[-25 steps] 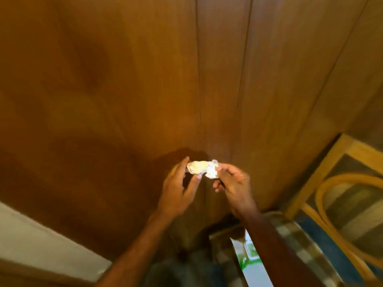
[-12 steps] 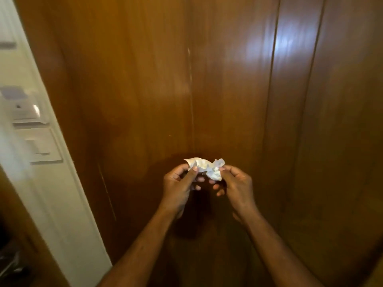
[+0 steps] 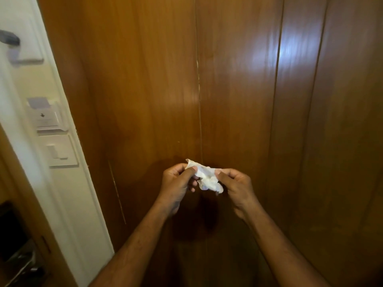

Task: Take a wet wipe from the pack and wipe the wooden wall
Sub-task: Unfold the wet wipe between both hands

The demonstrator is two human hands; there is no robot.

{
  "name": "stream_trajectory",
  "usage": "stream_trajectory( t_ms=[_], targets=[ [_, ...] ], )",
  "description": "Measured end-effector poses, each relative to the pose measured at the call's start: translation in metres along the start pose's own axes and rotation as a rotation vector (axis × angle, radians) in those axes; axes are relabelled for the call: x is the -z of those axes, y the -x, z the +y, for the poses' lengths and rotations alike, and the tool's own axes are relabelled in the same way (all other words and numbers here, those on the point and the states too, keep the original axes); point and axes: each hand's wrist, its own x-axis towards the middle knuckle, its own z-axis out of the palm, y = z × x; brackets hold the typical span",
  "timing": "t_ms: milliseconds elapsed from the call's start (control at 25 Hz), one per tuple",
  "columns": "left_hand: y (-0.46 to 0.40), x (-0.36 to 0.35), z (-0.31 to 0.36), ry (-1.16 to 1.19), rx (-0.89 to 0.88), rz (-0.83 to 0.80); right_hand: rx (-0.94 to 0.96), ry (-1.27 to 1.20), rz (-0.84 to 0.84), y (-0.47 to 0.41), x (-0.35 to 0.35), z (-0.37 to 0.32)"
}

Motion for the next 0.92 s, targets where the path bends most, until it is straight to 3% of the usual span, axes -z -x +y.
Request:
stream_trajectory(
  t_ms=[200,360,520,680,800,920],
  targets=[
    [0.003,0.006,-0.004,-0.006,-0.002,0.026,-0.19,-0.241,0.086,-0.014,0.01,-0.006],
    [0.001,0.001,-0.005,0.213,0.082,0.084,-0.361,-0.278,0.065,-0.013,0.001,-0.007],
    [0.009,0.006,-0.007,0.11,0.223,-0.102,-0.256,-0.155,-0.05,-0.007,0.001,-0.006],
    [0.015,0.012,-0.013,-0.054,0.218,-0.22,-0.175,-0.127,-0.122,-0.005,0.002,-0.008],
    [0.014,0.012,-0.017,-0.138,0.18,-0.128,-0.145,-0.038,-0.135,-0.009,0.008,-0.007],
    [0.009,0.014,-0.013,0.037,0.212,-0.005,-0.132,0.088,-0.086,-0.01,0.018,-0.007]
  ],
)
